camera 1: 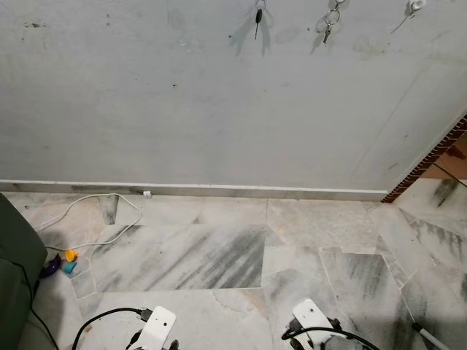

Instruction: Hang keys on a hook

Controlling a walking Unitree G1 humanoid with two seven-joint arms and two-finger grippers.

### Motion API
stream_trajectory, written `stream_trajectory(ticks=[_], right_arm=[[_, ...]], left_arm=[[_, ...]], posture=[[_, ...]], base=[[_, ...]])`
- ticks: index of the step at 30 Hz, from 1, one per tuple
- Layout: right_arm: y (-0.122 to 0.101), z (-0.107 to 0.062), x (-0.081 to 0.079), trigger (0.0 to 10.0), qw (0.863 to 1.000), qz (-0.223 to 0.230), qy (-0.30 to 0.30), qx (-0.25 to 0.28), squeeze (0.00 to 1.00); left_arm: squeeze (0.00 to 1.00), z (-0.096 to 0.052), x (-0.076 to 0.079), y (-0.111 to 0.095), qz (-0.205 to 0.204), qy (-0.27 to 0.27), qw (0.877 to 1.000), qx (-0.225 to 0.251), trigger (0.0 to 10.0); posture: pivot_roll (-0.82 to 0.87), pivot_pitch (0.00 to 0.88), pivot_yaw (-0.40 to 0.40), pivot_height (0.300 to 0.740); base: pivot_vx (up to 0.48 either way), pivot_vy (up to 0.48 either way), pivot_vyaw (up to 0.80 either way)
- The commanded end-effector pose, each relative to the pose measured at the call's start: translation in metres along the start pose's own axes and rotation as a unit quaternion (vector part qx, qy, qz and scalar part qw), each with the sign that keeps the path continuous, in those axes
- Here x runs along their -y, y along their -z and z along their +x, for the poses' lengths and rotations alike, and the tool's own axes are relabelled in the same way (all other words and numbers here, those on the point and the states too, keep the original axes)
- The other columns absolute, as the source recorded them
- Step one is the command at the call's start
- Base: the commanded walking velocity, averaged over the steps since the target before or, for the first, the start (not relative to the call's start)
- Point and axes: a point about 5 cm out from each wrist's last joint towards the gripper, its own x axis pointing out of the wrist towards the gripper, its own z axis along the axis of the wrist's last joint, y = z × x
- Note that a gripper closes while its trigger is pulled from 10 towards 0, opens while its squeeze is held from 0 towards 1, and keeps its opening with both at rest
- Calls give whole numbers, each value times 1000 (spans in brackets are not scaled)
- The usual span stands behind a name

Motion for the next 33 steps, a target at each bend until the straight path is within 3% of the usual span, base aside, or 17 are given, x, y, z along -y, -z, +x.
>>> stream_trajectory(ticks=[1,10,12,14,18,20,23,24,26,28,32,33], right_arm=[[10,-2,0,10000,1000,18,1,-15,0],[24,-7,15,10000,994,90,51,-16,0],[26,-8,18,10000,992,105,64,-13,0],[24,-8,24,10000,986,147,85,-2,0],[9,-6,24,10000,981,174,85,27,0],[6,-5,22,10000,981,173,78,32,0],[-5,-1,9,10000,989,134,38,43,0],[-11,0,6,10000,992,112,21,50,0],[-12,0,4,10000,994,96,15,48,0],[-13,1,2,10000,997,73,16,36,0],[-14,2,4,10000,993,107,27,31,0],[-14,2,2,10000,995,95,23,30,0]], left_arm=[[0,-2,2,9,3,1,1000,-17,10000],[0,1,9,2,59,35,997,-19,10000],[0,1,9,3,54,40,998,-22,10000],[0,0,8,4,57,48,997,-25,10000],[0,-2,-3,9,72,39,996,-33,10000],[0,-3,-8,9,65,29,997,-33,10000],[0,-4,-28,6,31,-21,999,-26,10000],[0,-4,-32,3,-38,-48,998,-20,10000],[0,-3,-30,1,-67,-48,997,-16,10000],[0,0,-21,-5,-39,-18,999,-4,10000],[0,1,-19,-9,-21,-12,1000,-7,10000],[0,2,-19,-9,-10,-12,1000,-12,10000]], posture=[[17,143,-59,740],[-26,157,55,740],[-52,159,69,740],[-66,160,69,740],[-45,113,31,740],[-30,98,14,740],[1,75,7,740],[23,94,34,740],[31,82,33,740],[17,81,31,740],[39,50,29,740],[36,49,34,740]], base=[[0,0,0],[0,0,0],[0,0,0],[0,0,0],[0,0,0],[0,0,0],[0,0,0],[0,0,0],[0,0,0],[0,0,0],[0,0,0],[0,0,0]])
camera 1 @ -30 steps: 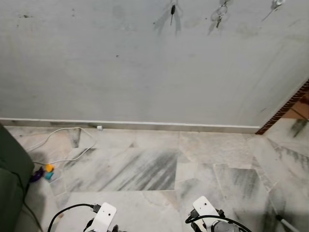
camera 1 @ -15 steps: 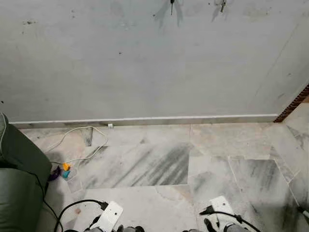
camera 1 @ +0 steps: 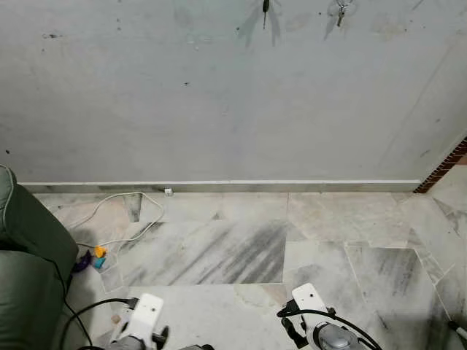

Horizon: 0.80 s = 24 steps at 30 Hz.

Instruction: Hang keys on a hook

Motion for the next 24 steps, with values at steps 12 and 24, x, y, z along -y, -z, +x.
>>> stream_trajectory(ticks=[12,24], right_arm=[[5,0,-8,10000,1000,-1,-12,-16,0],[7,0,-10,10000,1000,-4,-13,-28,0]], left_arm=[[0,2,11,-1,-33,18,999,-10,10000],[0,0,-2,2,-41,-7,999,-13,10000]], posture=[[38,77,-10,740],[66,89,2,740]], base=[[0,0,0],[0,0,-305]])
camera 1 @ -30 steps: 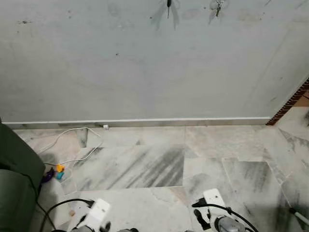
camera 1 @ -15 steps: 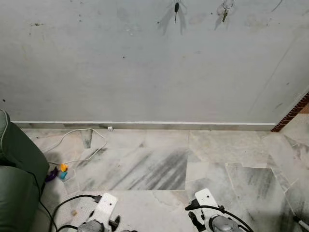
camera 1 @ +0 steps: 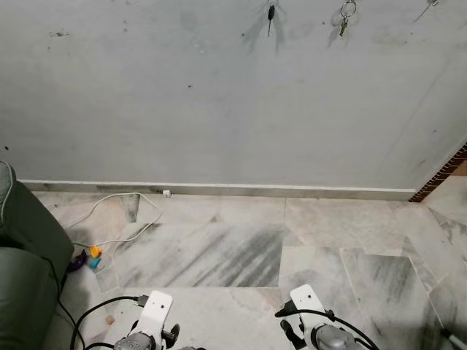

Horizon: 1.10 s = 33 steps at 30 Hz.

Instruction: Hang keys on a hook

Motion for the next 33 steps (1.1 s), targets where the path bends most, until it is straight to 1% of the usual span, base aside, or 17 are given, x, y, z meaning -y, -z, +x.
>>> stream_trajectory(ticks=[1,5,9,12,17,24,33], right_arm=[[7,-1,-1,10000,1000,6,-1,-15,0],[10,-1,-3,10000,1000,17,-1,-18,0],[12,-2,-2,10000,1000,12,4,-18,0],[14,-2,-5,10000,1000,9,0,-21,0],[18,-2,-9,10000,1000,6,-6,-25,0],[25,-4,-9,10000,999,13,-3,-35,0],[33,-6,-10,10000,999,7,-5,-43,0]], left_arm=[[0,-2,-4,7,3,-4,1000,-12,10000],[0,-3,-6,9,11,-4,1000,-14,10000],[0,-4,-7,12,14,-6,1000,-19,10000],[0,-4,-8,15,16,-5,999,-28,10000],[0,-4,-6,14,29,1,999,-33,10000],[0,-3,-3,16,29,5,999,-37,10000],[0,-4,-2,20,29,8,999,-43,10000]], posture=[[66,90,5,740],[69,89,16,740],[69,89,22,740],[62,95,27,740],[52,106,38,740],[42,115,43,740],[42,133,40,740]], base=[[0,0,-781],[0,0,-781],[0,0,-781],[0,0,-781],[0,0,-780],[0,0,-775],[0,0,-774]])
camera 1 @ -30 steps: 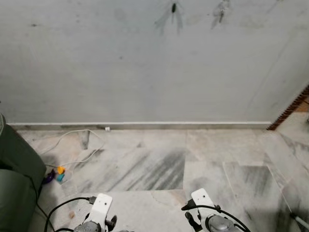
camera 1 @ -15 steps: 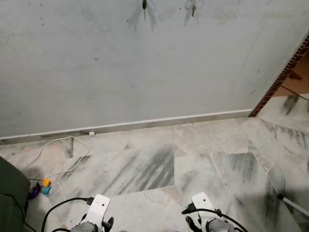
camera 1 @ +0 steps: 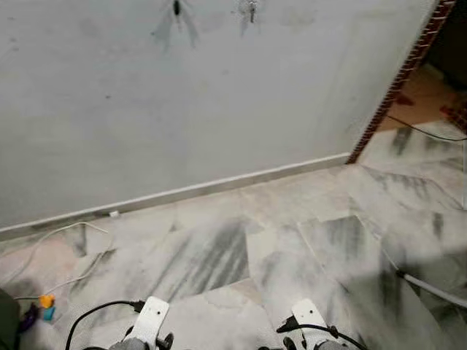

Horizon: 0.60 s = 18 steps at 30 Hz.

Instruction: Hang keys on a hook

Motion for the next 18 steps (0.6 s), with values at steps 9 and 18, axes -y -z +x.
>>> stream_trajectory(ticks=[9,18], right_arm=[[14,-2,-2,10000,1000,-4,-5,-20,0],[15,-2,-5,10000,1000,-6,-9,-22,0]], left_arm=[[0,-1,2,9,14,6,1000,-16,10000],[0,-2,3,12,27,9,999,-22,10000]], posture=[[36,158,47,740],[37,167,44,740]], base=[[0,0,-773],[0,0,-769]])
